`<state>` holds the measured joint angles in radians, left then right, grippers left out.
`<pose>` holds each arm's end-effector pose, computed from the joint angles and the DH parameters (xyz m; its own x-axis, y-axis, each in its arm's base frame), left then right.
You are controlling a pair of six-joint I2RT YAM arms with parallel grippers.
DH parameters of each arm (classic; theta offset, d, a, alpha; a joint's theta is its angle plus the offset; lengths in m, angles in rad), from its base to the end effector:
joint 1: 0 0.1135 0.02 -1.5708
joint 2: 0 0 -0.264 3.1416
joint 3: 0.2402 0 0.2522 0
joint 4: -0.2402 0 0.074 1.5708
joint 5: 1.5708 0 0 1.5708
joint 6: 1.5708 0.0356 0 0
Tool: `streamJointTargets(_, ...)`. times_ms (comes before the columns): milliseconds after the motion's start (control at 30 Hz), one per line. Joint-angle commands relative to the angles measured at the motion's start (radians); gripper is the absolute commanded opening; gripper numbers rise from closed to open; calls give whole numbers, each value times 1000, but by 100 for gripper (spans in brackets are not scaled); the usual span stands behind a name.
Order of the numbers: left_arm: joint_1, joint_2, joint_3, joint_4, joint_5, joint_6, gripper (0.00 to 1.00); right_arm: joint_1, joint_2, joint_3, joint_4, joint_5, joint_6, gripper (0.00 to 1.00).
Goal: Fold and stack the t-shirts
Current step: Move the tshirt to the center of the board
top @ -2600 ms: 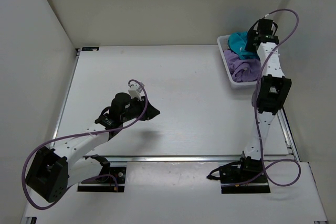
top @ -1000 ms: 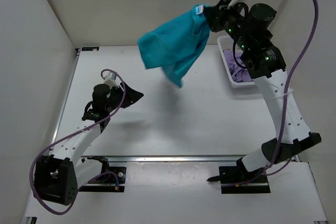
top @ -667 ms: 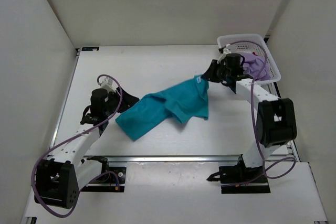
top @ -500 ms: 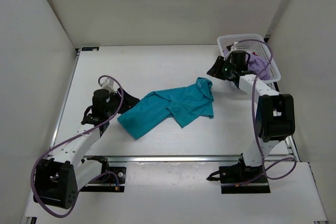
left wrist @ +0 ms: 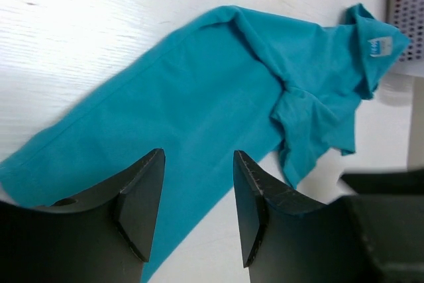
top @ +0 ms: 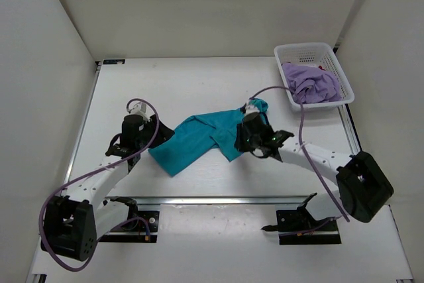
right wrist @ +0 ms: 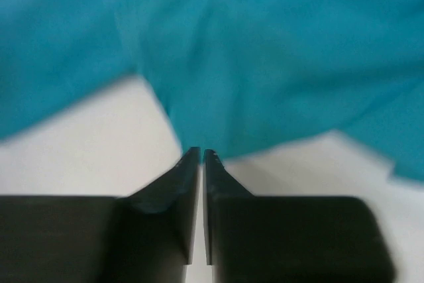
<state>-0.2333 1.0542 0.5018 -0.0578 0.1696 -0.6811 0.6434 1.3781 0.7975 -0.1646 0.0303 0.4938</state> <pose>0.2117 -0.0565 0.2031 -0.6613 -0.4807 -0.5758 -0.0694 0.8036 -0.5912 0.2308 0.1717 0.2141 -0.7535 0.0272 -0.6569 -0.2552 0.9087 0.3303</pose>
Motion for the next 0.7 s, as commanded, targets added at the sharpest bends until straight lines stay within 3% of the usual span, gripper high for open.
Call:
streamJointTargets(0, 25, -14, -5, -46, -79, 26, 57, 131, -88, -49, -53, 181, 25, 19)
streamJointTargets(67, 46, -22, -9, -71, -105, 32, 56, 194, -65, -49, -75, 184, 6, 33)
streamJointTargets(100, 70, -25, -17, -71, -99, 26, 56, 202, -42, -35, -85, 187, 3, 35)
streamJointTargets(233, 164, -19, -52, -82, -94, 23, 59, 242, 19, -27, -63, 196, -14, 37)
streamJointTargets(300, 169, -28, -59, -96, -126, 29, 62, 256, 33, -30, -34, 235, -41, 41)
streamJointTargets(467, 175, -8, -65, -119, -166, 46, 67, 249, 128, -9, -18, 263, -86, 41)
streamJointTargets(667, 164, 64, -63, -102, -205, 32, 63, 256, 164, 2, 11, 298, -107, 41)
